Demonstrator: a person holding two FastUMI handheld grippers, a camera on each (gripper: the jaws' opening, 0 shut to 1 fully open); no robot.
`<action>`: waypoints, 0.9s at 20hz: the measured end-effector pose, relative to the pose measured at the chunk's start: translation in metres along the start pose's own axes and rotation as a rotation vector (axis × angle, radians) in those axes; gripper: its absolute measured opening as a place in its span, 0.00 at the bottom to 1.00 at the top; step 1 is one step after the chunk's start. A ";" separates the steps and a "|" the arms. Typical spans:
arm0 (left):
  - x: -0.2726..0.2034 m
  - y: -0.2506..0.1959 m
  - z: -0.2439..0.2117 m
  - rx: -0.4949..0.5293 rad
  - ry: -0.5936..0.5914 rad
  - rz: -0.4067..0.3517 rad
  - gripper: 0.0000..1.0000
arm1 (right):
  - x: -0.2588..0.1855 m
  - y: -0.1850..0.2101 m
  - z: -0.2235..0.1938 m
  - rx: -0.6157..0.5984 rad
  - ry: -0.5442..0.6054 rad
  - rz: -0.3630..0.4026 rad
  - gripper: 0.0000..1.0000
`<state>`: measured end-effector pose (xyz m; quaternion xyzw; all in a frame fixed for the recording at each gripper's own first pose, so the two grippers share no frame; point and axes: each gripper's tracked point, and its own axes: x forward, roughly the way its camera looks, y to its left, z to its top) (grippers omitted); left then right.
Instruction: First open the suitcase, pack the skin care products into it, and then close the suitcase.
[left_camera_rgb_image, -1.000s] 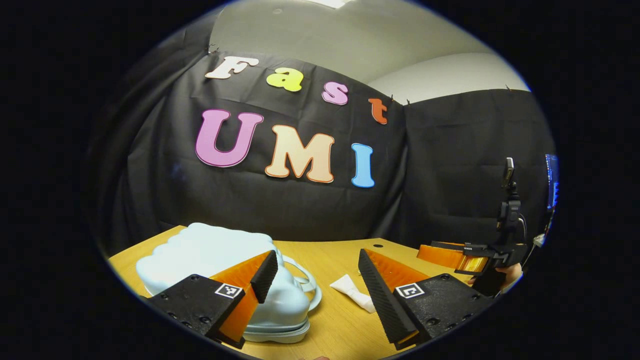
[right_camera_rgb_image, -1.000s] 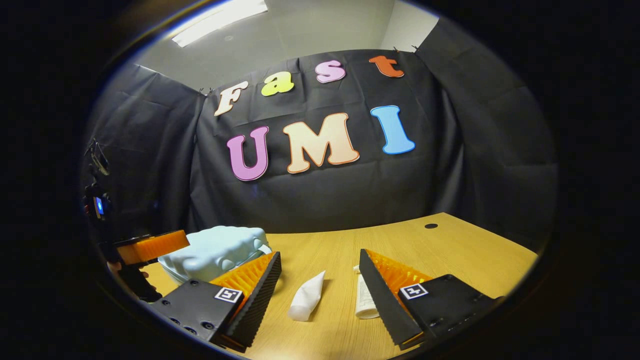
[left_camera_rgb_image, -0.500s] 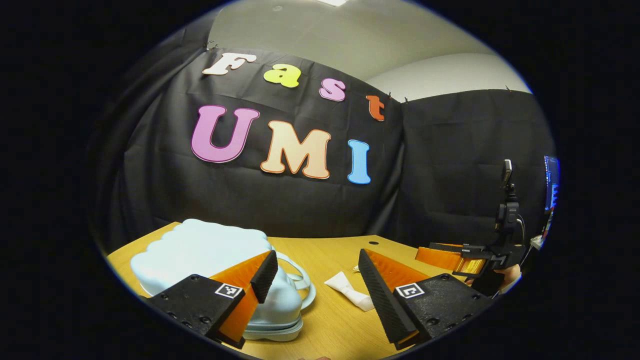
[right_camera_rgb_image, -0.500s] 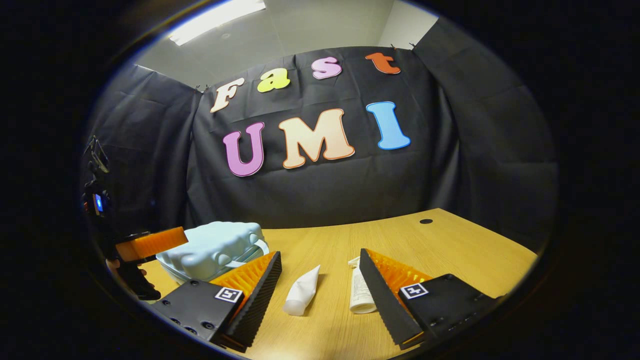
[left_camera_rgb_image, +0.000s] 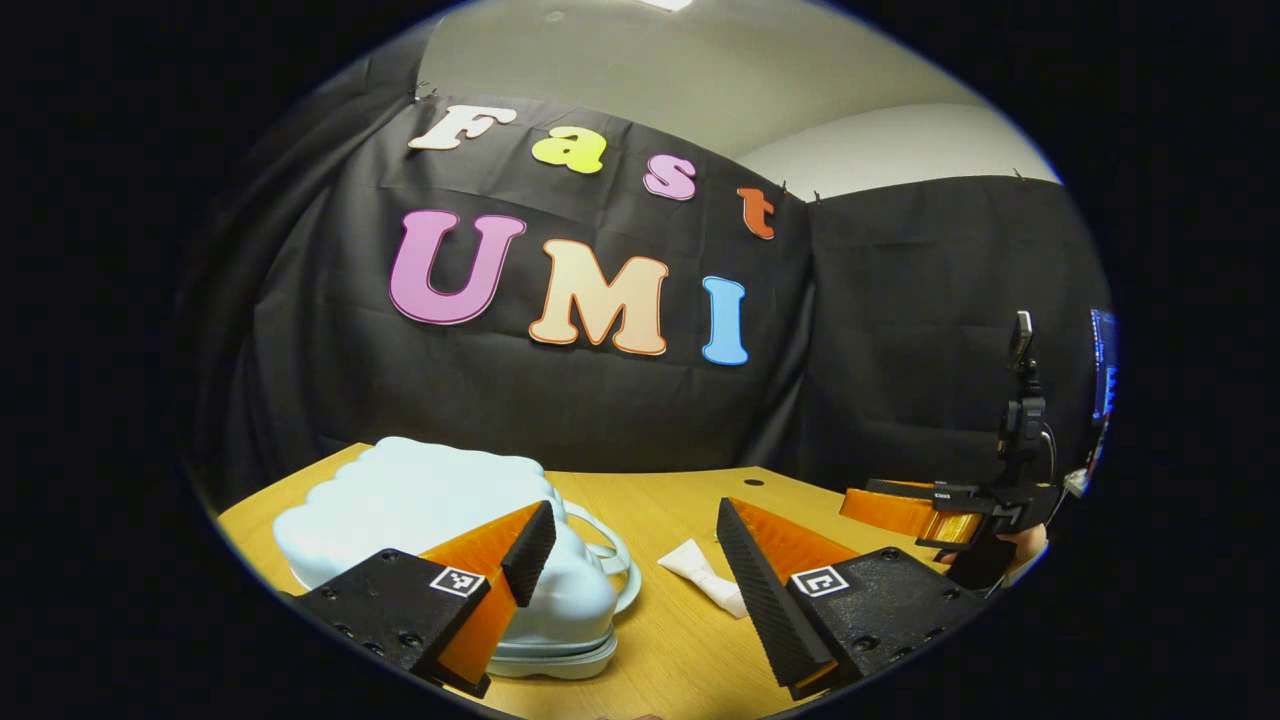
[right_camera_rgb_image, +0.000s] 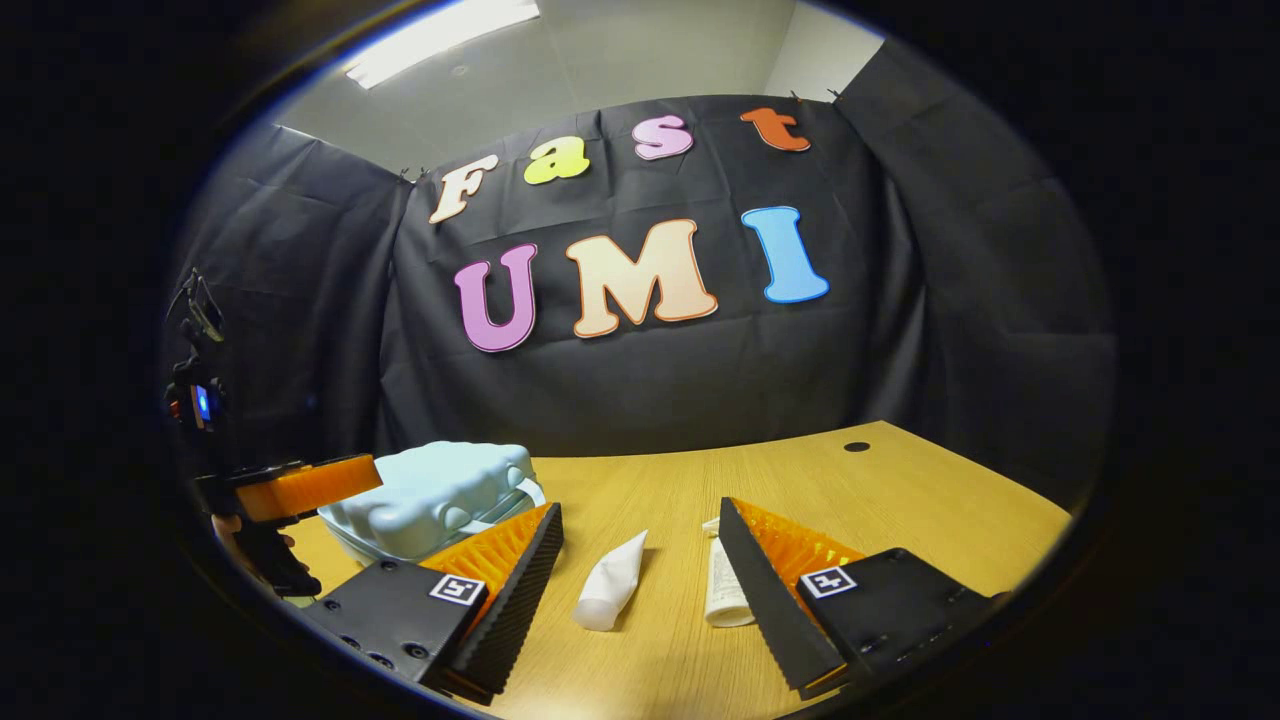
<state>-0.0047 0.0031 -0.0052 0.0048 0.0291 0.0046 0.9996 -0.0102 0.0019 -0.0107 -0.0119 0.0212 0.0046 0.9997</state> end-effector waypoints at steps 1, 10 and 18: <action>0.002 -0.002 0.001 0.006 0.007 -0.010 0.95 | 0.000 -0.001 0.000 0.001 0.002 -0.001 0.98; 0.042 -0.017 -0.002 -0.004 0.263 -0.126 0.95 | 0.000 -0.013 -0.006 0.010 0.029 -0.008 0.98; 0.091 -0.017 -0.064 -0.215 0.647 -0.097 0.95 | -0.005 -0.028 0.002 0.034 0.022 -0.024 0.98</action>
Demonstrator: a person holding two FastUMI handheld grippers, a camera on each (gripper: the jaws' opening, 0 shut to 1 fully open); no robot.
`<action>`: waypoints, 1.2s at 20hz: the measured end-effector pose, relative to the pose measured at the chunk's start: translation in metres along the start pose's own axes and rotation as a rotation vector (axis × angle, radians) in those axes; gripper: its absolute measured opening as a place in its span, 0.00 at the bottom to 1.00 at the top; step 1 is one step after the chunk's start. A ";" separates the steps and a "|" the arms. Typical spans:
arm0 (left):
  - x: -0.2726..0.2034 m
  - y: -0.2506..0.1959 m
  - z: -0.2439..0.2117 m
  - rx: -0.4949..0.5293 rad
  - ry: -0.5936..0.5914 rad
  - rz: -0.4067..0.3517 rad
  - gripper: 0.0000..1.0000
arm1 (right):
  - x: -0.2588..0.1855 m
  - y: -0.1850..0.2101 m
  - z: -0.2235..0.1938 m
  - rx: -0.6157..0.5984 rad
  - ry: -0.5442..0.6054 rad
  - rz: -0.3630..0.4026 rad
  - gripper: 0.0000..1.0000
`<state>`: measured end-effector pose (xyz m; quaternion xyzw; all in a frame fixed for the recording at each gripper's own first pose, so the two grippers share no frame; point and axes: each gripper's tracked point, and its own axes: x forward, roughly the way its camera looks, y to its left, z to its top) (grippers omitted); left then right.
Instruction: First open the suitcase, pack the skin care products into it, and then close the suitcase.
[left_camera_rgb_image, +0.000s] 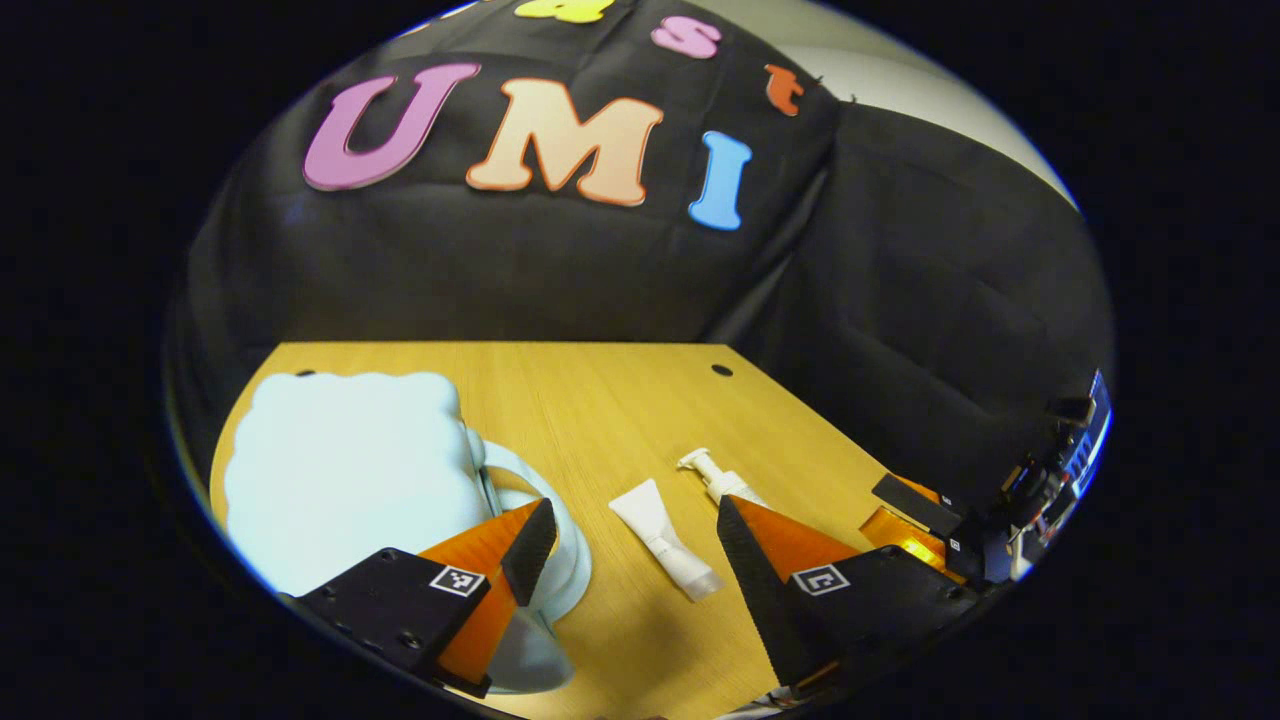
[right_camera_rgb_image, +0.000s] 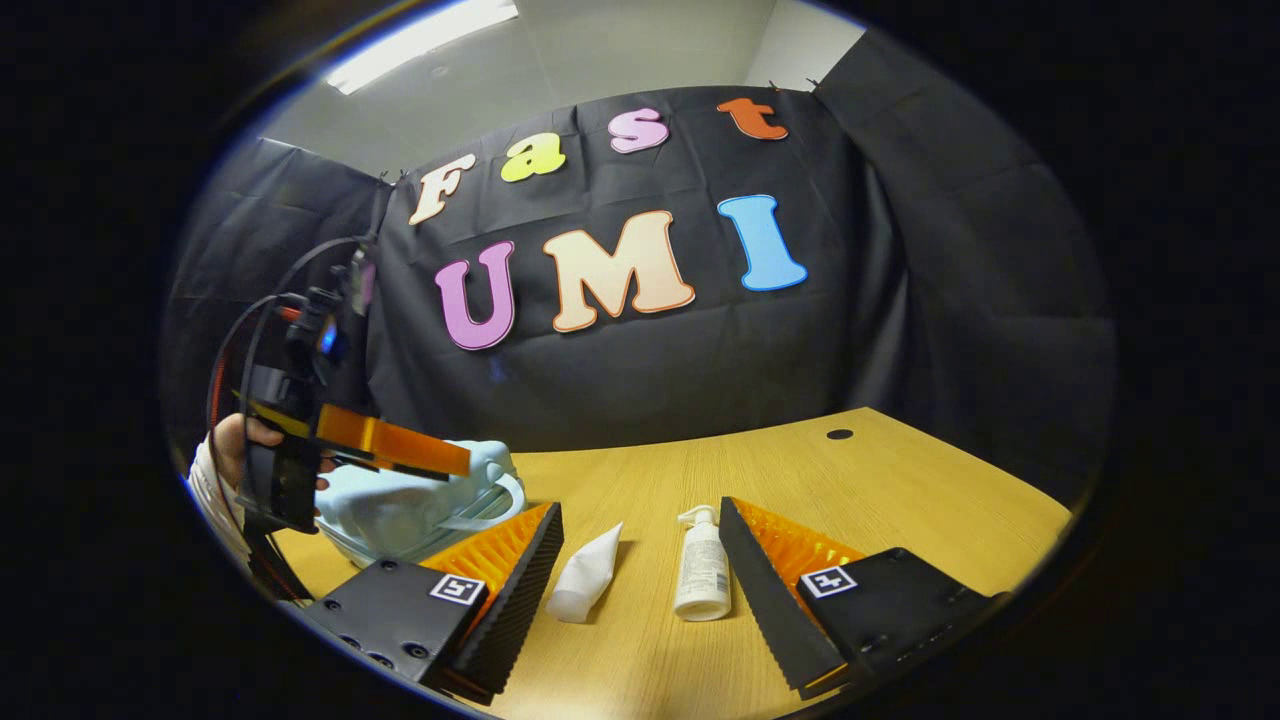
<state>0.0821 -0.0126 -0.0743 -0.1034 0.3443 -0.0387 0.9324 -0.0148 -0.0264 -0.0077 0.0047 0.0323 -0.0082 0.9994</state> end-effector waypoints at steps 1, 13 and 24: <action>0.009 0.004 -0.005 -0.053 0.055 0.015 0.95 | 0.000 0.001 0.001 0.004 -0.002 0.005 0.98; 0.055 0.040 -0.023 0.021 0.378 0.265 0.92 | -0.009 -0.009 0.012 0.016 -0.023 -0.004 0.98; 0.084 0.057 -0.050 0.014 0.536 0.348 0.80 | -0.011 -0.012 0.014 0.030 -0.020 0.003 0.98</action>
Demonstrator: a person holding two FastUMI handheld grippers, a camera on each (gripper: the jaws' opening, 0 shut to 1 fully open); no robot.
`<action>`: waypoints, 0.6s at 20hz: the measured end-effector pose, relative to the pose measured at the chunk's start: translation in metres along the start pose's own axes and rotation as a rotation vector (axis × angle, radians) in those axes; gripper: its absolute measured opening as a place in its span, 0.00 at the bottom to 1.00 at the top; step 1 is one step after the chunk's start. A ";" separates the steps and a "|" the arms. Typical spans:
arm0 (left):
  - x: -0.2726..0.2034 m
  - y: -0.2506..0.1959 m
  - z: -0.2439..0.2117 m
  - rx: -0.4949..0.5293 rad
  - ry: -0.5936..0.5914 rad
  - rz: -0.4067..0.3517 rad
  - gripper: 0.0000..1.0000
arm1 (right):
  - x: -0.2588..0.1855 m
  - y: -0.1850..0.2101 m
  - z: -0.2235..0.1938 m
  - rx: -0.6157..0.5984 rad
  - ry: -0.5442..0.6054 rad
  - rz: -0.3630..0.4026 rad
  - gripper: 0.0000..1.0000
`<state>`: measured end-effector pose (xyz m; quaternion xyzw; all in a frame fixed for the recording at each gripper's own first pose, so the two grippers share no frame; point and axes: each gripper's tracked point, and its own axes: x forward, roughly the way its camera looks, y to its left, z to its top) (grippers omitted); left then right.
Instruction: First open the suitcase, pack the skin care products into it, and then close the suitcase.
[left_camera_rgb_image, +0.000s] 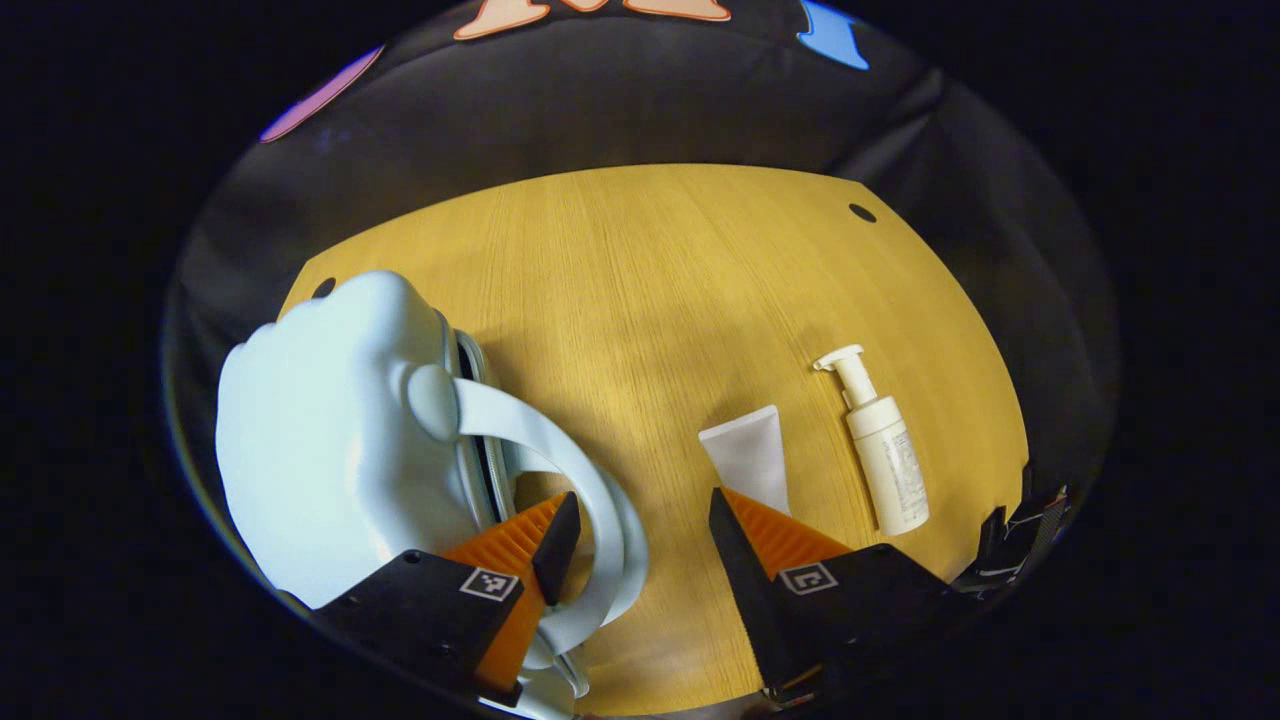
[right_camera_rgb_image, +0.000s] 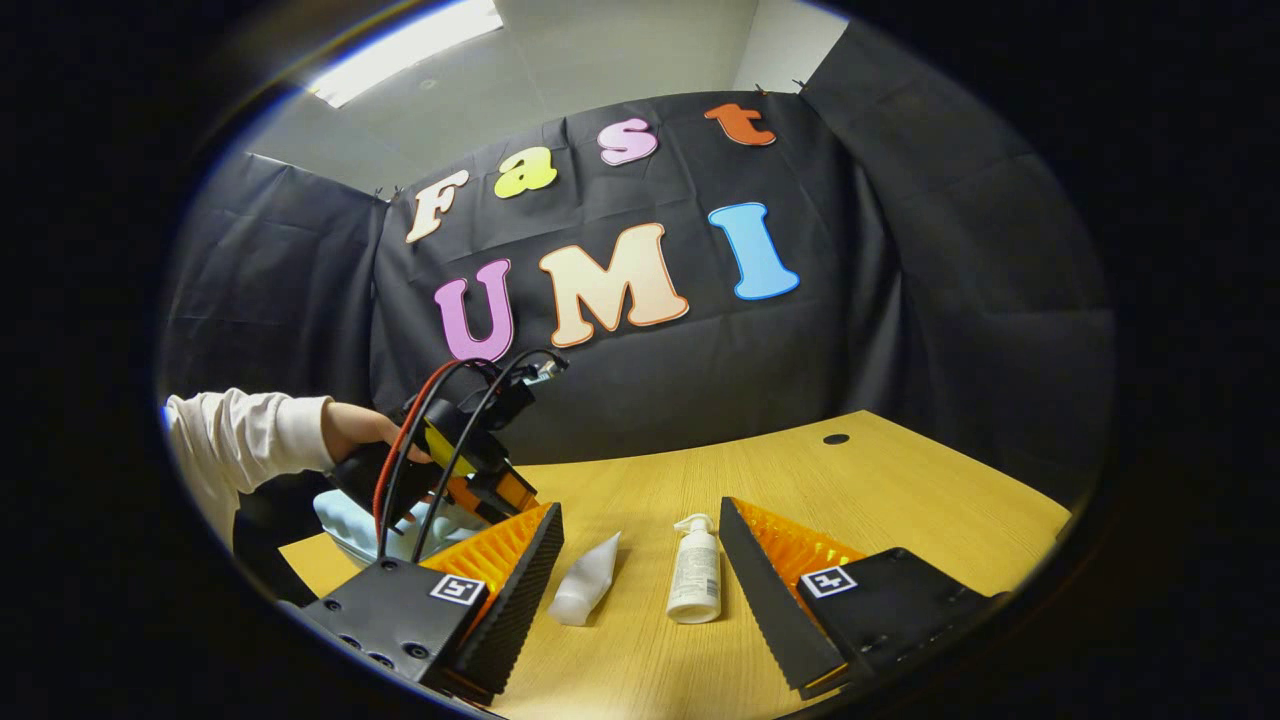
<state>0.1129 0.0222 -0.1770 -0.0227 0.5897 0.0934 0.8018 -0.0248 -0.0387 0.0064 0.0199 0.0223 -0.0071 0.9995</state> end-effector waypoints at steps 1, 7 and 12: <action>0.004 0.002 -0.001 -0.010 0.011 0.006 0.73 | 0.000 0.000 0.001 -0.001 -0.002 0.000 0.98; 0.008 0.008 0.008 0.019 0.006 0.021 0.40 | 0.002 -0.006 -0.006 -0.009 0.017 -0.006 0.98; 0.009 0.014 0.010 0.017 0.005 0.024 0.20 | 0.004 -0.005 -0.012 0.005 0.036 0.002 0.98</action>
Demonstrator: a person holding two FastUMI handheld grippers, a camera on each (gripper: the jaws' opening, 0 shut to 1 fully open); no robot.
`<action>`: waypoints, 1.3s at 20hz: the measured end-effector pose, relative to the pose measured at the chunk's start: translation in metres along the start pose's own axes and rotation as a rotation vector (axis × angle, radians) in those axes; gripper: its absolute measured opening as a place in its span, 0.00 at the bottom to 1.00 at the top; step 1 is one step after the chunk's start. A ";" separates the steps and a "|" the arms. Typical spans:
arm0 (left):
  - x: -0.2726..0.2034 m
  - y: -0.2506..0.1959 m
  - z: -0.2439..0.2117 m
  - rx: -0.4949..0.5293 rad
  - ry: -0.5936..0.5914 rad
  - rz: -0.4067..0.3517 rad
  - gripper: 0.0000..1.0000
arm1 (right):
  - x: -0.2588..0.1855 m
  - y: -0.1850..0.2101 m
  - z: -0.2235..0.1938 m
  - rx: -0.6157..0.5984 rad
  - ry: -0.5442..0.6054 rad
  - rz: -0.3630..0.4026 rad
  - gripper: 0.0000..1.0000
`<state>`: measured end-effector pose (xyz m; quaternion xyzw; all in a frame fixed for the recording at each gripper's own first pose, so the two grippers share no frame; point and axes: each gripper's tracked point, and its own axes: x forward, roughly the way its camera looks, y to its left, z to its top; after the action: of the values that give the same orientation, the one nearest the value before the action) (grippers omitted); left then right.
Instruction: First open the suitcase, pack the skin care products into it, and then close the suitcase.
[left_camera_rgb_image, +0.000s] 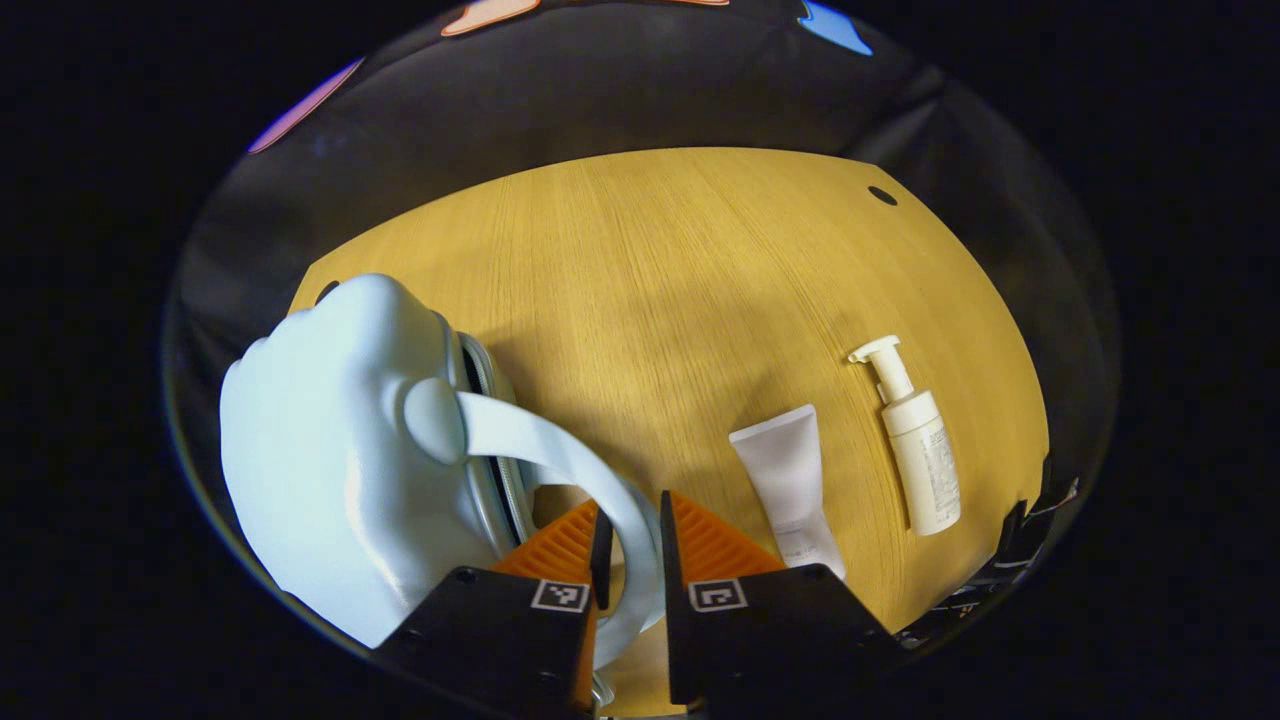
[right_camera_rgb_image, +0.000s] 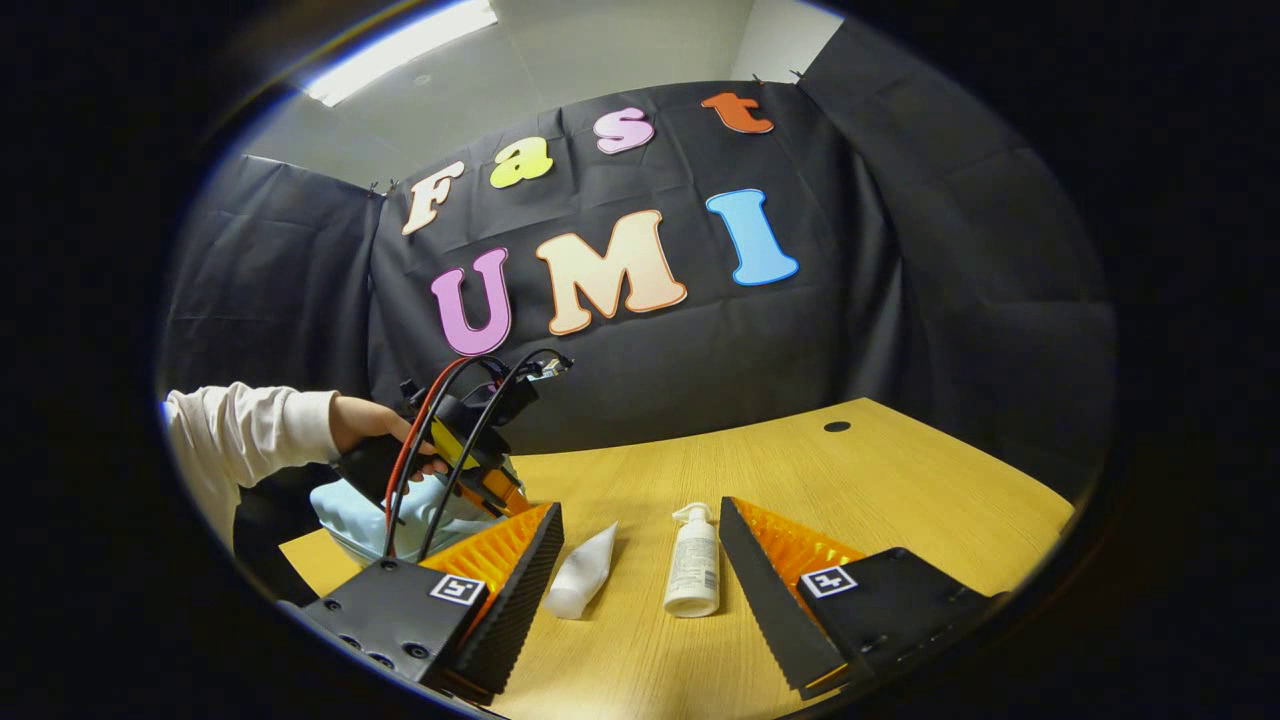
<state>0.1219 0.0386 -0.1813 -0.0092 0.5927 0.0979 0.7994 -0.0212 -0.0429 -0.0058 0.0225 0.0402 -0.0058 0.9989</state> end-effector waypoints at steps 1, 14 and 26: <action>0.000 -0.001 -0.002 -0.020 0.008 -0.017 0.17 | 0.000 0.000 0.001 -0.003 -0.001 0.000 0.98; -0.046 -0.011 0.023 -0.179 -0.124 -0.216 0.01 | -0.003 0.003 0.002 -0.002 -0.005 0.008 0.96; -0.198 0.075 0.085 -0.421 -0.411 -0.423 0.01 | 0.000 0.013 0.000 -0.048 0.001 0.000 0.96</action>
<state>0.1350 0.0945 0.0393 -0.2765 0.3715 0.0500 0.8849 -0.0214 -0.0302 -0.0048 -0.0015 0.0407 -0.0050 0.9992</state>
